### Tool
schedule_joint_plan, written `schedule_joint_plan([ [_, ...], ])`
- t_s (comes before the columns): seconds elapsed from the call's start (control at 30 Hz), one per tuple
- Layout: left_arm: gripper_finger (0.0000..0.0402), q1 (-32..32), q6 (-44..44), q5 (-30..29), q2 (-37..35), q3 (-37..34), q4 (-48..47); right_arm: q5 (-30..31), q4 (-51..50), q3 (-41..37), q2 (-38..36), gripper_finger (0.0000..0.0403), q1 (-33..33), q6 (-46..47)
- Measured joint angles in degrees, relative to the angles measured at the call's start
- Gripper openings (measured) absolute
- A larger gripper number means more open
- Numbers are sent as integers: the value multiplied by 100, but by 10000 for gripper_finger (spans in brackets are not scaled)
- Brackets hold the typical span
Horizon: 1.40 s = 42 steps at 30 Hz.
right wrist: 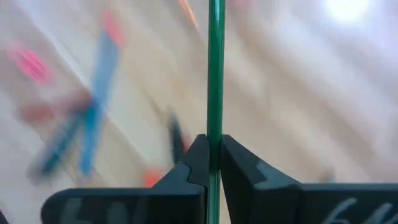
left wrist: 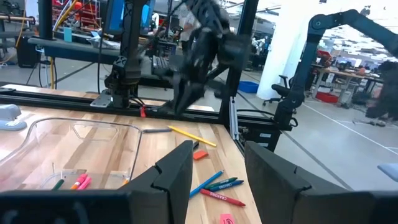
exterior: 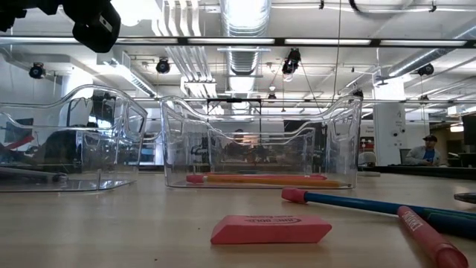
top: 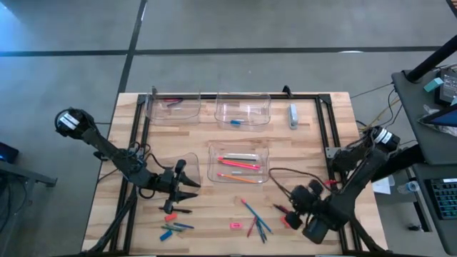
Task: Sort crayons/erasers/pens/pencils in bins
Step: Put the green pencil into the bottom right transparent bin, then put the right orange eraser into the top right transparent bin
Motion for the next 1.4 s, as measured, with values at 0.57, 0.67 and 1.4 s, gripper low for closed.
schedule_joint_plan([
  [0.57, 132, -9, -4, 16, -7, -8, -70, 562, 2018, 946, 2, 34, -2948, -6064],
  [0.67, 132, -9, -7, 17, -7, -2, -68, 401, 2056, 901, 34, 36, -3341, -6174],
  [1.4, 132, -9, -7, 17, -7, -2, -82, -1198, 657, 884, -184, 245, -3238, -4466],
])
